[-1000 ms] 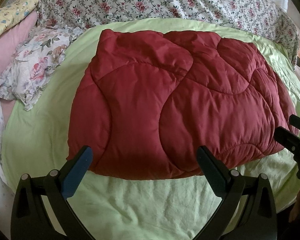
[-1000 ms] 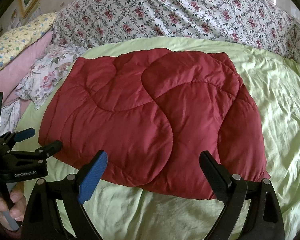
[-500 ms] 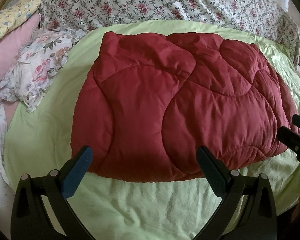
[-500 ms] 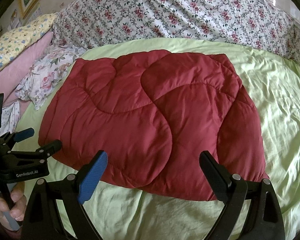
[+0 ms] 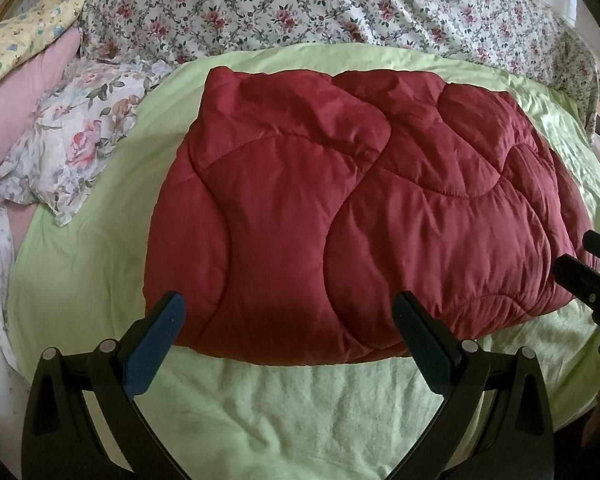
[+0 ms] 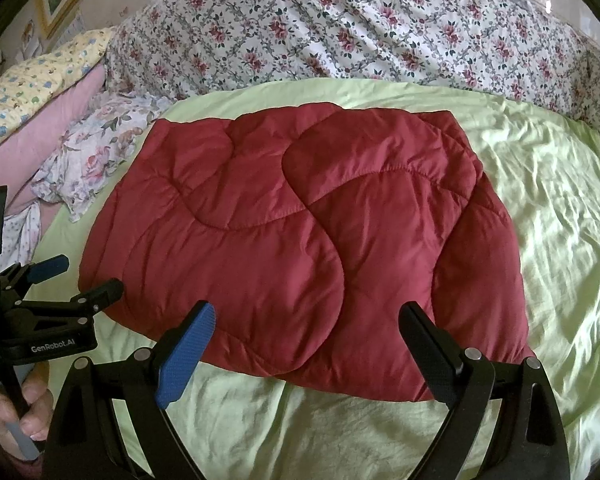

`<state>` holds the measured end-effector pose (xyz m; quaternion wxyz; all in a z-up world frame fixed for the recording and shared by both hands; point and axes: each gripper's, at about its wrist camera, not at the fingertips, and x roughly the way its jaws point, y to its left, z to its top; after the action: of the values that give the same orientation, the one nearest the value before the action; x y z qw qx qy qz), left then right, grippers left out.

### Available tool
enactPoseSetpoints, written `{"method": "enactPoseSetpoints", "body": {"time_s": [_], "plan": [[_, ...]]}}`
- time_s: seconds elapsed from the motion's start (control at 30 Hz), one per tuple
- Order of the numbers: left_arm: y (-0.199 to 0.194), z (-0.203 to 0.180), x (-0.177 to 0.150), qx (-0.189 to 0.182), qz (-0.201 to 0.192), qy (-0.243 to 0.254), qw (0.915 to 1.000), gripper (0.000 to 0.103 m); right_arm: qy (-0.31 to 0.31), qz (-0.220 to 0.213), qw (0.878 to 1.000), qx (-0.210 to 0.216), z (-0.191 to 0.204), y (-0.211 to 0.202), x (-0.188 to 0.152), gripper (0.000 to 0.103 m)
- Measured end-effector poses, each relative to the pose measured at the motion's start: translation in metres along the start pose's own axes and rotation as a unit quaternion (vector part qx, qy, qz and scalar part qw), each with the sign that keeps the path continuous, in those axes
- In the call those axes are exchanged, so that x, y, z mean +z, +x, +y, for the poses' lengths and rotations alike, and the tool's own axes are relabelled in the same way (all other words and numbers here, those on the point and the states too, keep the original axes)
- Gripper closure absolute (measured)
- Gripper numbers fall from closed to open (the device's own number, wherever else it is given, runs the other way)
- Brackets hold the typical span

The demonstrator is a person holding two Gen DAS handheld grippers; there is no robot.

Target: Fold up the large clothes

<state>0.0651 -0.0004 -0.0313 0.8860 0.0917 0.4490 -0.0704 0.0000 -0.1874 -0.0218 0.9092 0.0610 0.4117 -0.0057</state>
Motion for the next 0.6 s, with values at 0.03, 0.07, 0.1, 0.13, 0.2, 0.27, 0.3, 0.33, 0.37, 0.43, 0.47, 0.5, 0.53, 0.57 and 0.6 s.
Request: {"method": "enactPoseSetpoints", "body": {"time_s": [0.03,0.07,0.1,0.13,0.2,0.27,0.3,0.33,0.37,0.43,0.47,0.5,0.53,0.57,0.6], "plan": [[0.0001,0.0009,-0.0004,0.000,0.000,0.001,1.0000,0.000,0.000,0.000,1.000,0.000,0.0002,0.0000,0.0000,0.009],[0.0000,0.0012,0.0001,0.000,0.000,0.000,1.0000,0.000,0.001,0.000,1.000,0.000,0.0004,-0.0001,-0.0001,0.009],[0.0002,0.0015,-0.0001,-0.001,0.001,0.000,1.0000,0.000,0.001,0.000,1.000,-0.001,0.0005,-0.0001,0.0001,0.009],[0.0000,0.0015,0.0000,0.000,0.000,0.000,1.0000,0.000,0.000,0.000,1.000,-0.001,0.0007,-0.0003,-0.0005,0.009],[0.0000,0.0020,0.0000,0.000,0.000,0.000,1.0000,0.000,0.001,-0.001,1.000,-0.001,0.0005,-0.0007,-0.0014,0.009],[-0.0007,0.0020,0.0002,0.000,-0.001,-0.002,1.0000,0.000,0.001,-0.001,1.000,-0.001,0.0004,-0.0008,-0.0013,0.009],[-0.0009,0.0019,0.0005,0.000,-0.001,-0.002,1.0000,0.000,0.000,-0.002,1.000,-0.002,0.0003,-0.0010,-0.0006,0.009],[-0.0008,0.0024,0.0004,0.000,-0.001,-0.002,1.0000,0.000,0.001,-0.002,1.000,-0.002,0.0005,-0.0014,-0.0010,0.009],[-0.0007,0.0025,0.0005,0.000,-0.001,-0.002,1.0000,0.000,0.001,-0.002,1.000,-0.002,0.0002,-0.0016,-0.0010,0.009],[-0.0006,0.0026,0.0003,-0.001,-0.001,-0.002,1.0000,0.000,0.001,-0.002,1.000,-0.002,0.0000,-0.0016,-0.0014,0.009],[-0.0007,0.0023,0.0007,-0.001,-0.001,-0.002,1.0000,0.000,0.001,-0.002,1.000,-0.003,-0.0002,-0.0016,-0.0010,0.009],[-0.0007,0.0026,0.0009,0.000,-0.001,-0.002,1.0000,0.000,0.001,-0.002,1.000,-0.003,-0.0001,-0.0018,-0.0012,0.009],[-0.0006,0.0028,0.0008,-0.001,-0.001,-0.002,1.0000,0.000,0.001,-0.002,1.000,-0.002,-0.0002,-0.0018,-0.0013,0.009],[-0.0007,0.0029,0.0008,-0.001,-0.001,-0.003,1.0000,0.000,0.001,-0.002,1.000,-0.003,-0.0003,-0.0019,-0.0009,0.009],[-0.0009,0.0028,0.0012,-0.001,-0.001,-0.003,1.0000,0.000,0.001,-0.002,1.000,-0.003,-0.0001,-0.0018,-0.0013,0.009]]}}
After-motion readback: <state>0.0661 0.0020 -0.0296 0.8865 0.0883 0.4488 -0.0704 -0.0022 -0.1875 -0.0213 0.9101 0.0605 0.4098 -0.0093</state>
